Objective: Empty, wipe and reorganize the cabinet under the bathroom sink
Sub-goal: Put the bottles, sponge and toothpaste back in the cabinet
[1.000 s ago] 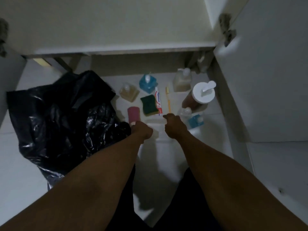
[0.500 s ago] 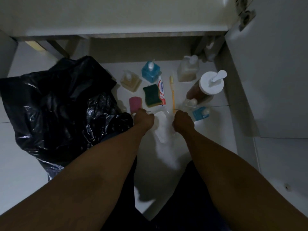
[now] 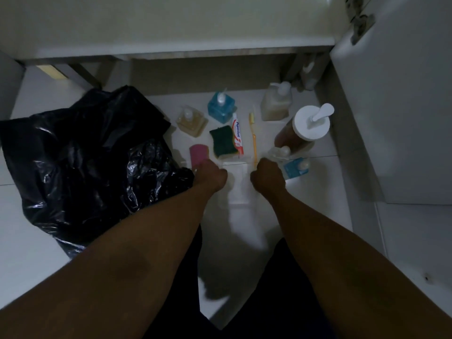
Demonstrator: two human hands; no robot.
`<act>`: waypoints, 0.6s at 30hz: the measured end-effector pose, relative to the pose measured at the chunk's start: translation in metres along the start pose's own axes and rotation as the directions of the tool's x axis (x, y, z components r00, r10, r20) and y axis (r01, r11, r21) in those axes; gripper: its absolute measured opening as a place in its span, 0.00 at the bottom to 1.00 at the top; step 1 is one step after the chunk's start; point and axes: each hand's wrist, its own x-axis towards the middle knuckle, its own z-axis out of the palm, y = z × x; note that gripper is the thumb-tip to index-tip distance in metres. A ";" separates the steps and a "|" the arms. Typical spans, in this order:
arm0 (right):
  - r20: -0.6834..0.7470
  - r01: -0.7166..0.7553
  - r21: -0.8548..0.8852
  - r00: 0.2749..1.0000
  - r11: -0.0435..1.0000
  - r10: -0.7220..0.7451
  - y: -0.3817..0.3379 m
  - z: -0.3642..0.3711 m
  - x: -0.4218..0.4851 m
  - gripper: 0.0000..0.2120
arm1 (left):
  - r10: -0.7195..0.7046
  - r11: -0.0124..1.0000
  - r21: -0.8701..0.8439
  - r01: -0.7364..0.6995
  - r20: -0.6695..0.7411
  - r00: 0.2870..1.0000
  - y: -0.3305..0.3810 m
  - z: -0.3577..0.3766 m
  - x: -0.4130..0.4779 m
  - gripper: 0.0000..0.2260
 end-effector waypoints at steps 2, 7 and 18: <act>-0.083 0.099 0.041 0.992 0.994 -0.095 -0.013 -0.008 0.010 0.06 | 0.181 0.974 0.158 -0.162 -0.113 0.977 0.017 -0.012 0.011 0.12; -0.027 0.171 0.010 0.985 0.985 -0.170 -0.042 -0.015 0.057 0.17 | 0.427 0.884 0.270 -0.381 -0.138 0.894 0.087 -0.032 0.055 0.11; 0.156 -0.075 -0.006 0.985 0.997 0.075 -0.041 0.003 0.107 0.24 | 0.377 0.632 0.680 -0.372 0.149 0.914 0.089 0.005 0.110 0.29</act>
